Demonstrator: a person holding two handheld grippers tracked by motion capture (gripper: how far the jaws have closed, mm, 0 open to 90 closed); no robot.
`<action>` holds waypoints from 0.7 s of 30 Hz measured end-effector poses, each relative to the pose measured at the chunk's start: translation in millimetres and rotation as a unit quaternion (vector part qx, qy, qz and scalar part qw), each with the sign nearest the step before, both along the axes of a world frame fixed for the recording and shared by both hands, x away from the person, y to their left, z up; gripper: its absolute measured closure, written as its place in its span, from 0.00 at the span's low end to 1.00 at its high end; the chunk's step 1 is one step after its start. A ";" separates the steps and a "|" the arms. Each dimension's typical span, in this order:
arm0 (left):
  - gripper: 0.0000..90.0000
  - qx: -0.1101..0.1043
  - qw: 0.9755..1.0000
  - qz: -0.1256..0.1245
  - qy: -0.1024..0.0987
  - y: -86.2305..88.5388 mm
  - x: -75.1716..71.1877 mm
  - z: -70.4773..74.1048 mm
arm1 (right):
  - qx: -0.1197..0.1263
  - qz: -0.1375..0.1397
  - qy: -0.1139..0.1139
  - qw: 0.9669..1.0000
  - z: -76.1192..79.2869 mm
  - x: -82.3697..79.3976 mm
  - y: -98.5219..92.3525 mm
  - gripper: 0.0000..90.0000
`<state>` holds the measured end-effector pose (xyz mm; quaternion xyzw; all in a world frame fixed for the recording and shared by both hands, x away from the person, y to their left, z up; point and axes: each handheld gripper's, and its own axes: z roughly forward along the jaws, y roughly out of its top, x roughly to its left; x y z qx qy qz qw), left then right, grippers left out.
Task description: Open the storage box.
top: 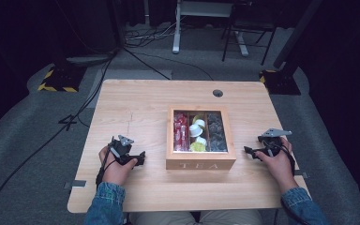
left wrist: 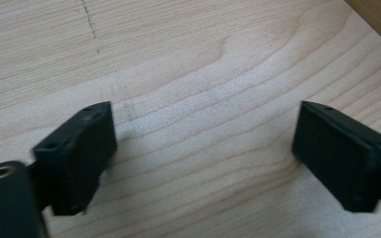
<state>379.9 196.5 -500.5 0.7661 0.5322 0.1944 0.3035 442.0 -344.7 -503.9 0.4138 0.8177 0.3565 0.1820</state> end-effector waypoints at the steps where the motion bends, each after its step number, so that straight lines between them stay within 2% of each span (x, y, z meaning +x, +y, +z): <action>1: 0.23 0.012 1.000 -0.001 0.003 0.1 -1.2 3.4 | 0.000 0.000 0.000 1.000 0.0 0.0 0.0 0.14; 3: 0.23 0.011 1.000 0.001 -0.002 -0.1 -2.7 5.7 | 0.000 0.000 0.000 1.000 0.0 0.0 0.0 0.14; 6: 0.23 -0.009 1.000 0.002 -0.004 0.6 -4.9 12.7 | 0.001 0.000 0.000 1.000 0.0 0.1 -0.1 0.14; 8: 0.23 -0.014 1.000 0.000 -0.012 0.2 -7.2 20.3 | 0.001 0.000 0.000 1.000 0.0 0.1 -0.1 0.14; 17: 0.25 -0.011 1.000 -0.023 -0.018 -6.0 -15.5 39.7 | 0.001 0.000 0.000 1.000 0.0 0.0 -0.1 0.14; 21: 0.25 -0.017 0.999 -0.032 -0.021 -11.2 -17.3 46.5 | 0.001 0.000 0.000 1.000 0.0 0.0 0.0 0.14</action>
